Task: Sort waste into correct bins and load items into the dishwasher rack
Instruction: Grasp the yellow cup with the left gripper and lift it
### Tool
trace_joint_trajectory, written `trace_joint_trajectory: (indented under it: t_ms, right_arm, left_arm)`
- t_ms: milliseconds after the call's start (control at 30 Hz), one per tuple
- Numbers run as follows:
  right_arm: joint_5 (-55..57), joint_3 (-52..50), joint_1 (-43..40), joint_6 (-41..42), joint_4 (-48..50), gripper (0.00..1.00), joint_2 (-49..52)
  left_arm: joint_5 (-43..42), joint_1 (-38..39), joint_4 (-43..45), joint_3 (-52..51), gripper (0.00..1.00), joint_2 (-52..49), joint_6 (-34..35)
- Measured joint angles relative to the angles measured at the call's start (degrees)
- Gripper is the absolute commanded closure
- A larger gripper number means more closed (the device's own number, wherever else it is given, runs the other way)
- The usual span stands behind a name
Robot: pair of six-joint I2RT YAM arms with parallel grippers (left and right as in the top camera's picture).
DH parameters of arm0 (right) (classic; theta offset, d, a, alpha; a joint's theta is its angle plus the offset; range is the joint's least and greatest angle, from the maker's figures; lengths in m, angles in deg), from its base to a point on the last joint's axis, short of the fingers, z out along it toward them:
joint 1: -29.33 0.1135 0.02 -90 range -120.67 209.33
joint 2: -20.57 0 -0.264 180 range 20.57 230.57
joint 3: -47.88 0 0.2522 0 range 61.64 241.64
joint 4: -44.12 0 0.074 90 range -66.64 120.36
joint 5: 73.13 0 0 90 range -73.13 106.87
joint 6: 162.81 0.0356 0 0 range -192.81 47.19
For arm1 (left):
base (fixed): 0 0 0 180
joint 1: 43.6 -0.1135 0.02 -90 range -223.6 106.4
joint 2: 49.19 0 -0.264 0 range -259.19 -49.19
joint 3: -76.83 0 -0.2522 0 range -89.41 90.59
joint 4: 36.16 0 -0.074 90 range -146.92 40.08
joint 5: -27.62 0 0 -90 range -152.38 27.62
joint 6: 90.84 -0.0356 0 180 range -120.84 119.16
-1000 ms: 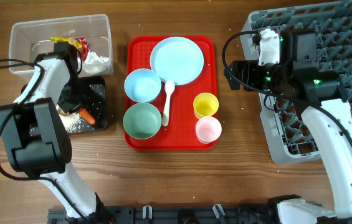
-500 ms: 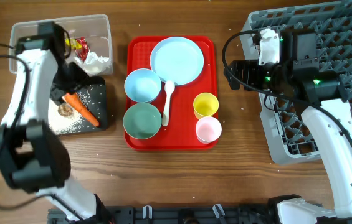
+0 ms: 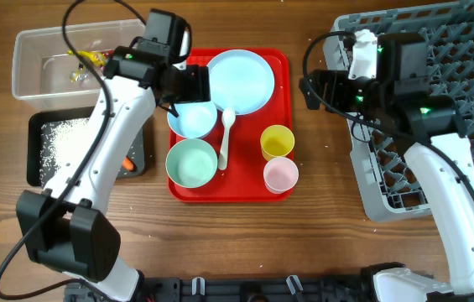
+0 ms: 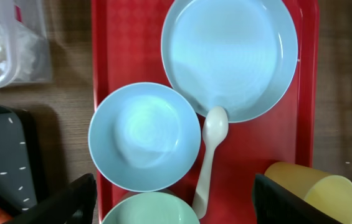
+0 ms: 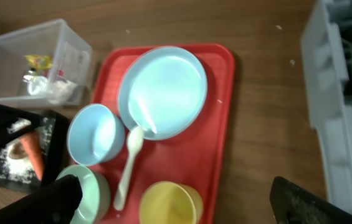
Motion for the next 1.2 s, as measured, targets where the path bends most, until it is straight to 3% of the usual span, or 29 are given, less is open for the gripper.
trace_joint_trajectory:
  t_ms: [133,333,500,667,767,1067,1200]
  right_arm:
    - [0.44,0.02,4.57,2.69,4.48,0.01,1.6]
    - [5.62,0.11,9.84,6.71,0.59,0.03,5.57]
    - [9.11,0.17,4.15,7.34,-4.57,0.01,5.35]
    - [8.98,0.22,-8.17,6.38,-7.21,0.01,0.83]
    - [9.01,0.24,-11.67,5.25,-10.25,0.01,0.22]
    - [9.01,0.24,-12.31,3.58,-10.93,0.0,0.26]
    - [9.01,0.24,-12.31,3.56,-10.93,0.0,0.26]
  left_arm:
    - [0.87,-1.44,-0.9,0.0,0.08,-0.31,0.94]
    - [0.35,-1.68,-3.89,0.0,0.1,-0.31,1.14]
    - [-2.47,4.44,0.11,0.0,0.15,-0.98,1.09]
    - [-6.93,12.37,6.91,0.0,0.26,-7.5,1.25]
    - [-8.07,17.27,8.13,0.0,0.38,-10.86,1.29]
    - [-8.17,20.11,6.8,0.0,0.6,-14.82,1.46]
    - [-8.17,20.11,6.62,0.0,0.75,-15.78,1.97]
